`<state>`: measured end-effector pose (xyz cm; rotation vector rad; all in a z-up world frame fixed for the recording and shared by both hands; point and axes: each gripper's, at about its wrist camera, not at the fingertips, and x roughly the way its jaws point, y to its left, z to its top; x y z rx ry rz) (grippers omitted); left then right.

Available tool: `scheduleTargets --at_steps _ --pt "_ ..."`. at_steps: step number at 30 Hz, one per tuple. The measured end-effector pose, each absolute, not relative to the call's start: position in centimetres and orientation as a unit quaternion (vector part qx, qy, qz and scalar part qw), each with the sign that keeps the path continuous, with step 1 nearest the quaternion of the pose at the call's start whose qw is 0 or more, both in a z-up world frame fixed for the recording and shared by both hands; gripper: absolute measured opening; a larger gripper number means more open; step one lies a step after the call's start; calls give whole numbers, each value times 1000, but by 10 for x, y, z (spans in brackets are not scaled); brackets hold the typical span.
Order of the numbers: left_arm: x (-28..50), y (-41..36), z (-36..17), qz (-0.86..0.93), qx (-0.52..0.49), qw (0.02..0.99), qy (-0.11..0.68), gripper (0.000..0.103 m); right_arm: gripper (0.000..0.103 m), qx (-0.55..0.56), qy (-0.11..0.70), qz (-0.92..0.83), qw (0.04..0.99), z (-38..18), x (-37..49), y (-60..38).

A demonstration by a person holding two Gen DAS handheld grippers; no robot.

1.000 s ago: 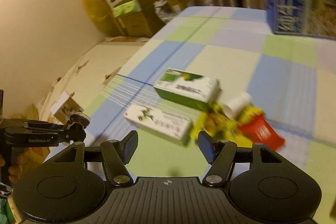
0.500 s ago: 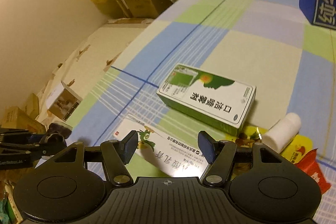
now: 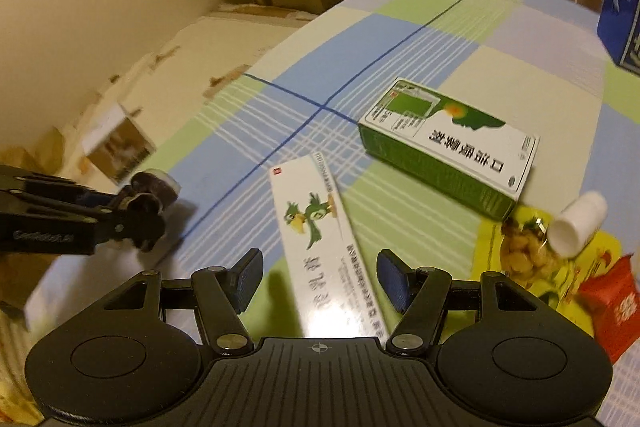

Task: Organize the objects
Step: 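Grasp the white parrot-print ointment box with the right tool while the left tool holds the scrunchie, then carry the scrunchie and ointment box with both tools over the brown box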

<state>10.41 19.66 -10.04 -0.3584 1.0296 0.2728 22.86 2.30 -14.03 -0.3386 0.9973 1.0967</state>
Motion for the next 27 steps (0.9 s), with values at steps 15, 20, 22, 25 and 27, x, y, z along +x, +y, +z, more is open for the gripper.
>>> scheduleTargets --at_steps 15,20,22,25,27 --pt "109 183 -107 122 -157 837 509 28 36 -200 427 485 736 -144 208 18" --pt "107 169 -106 102 -152 838 514 28 36 -198 431 479 739 -142 198 -8" --pt "106 161 -107 94 -149 837 518 28 36 -196 433 475 741 -141 194 -22" --pt "105 149 -108 81 -142 837 522 28 36 -199 434 470 742 -140 188 -42" --pt "105 141 -108 71 -140 837 525 28 36 -204 436 464 744 -139 185 -56"
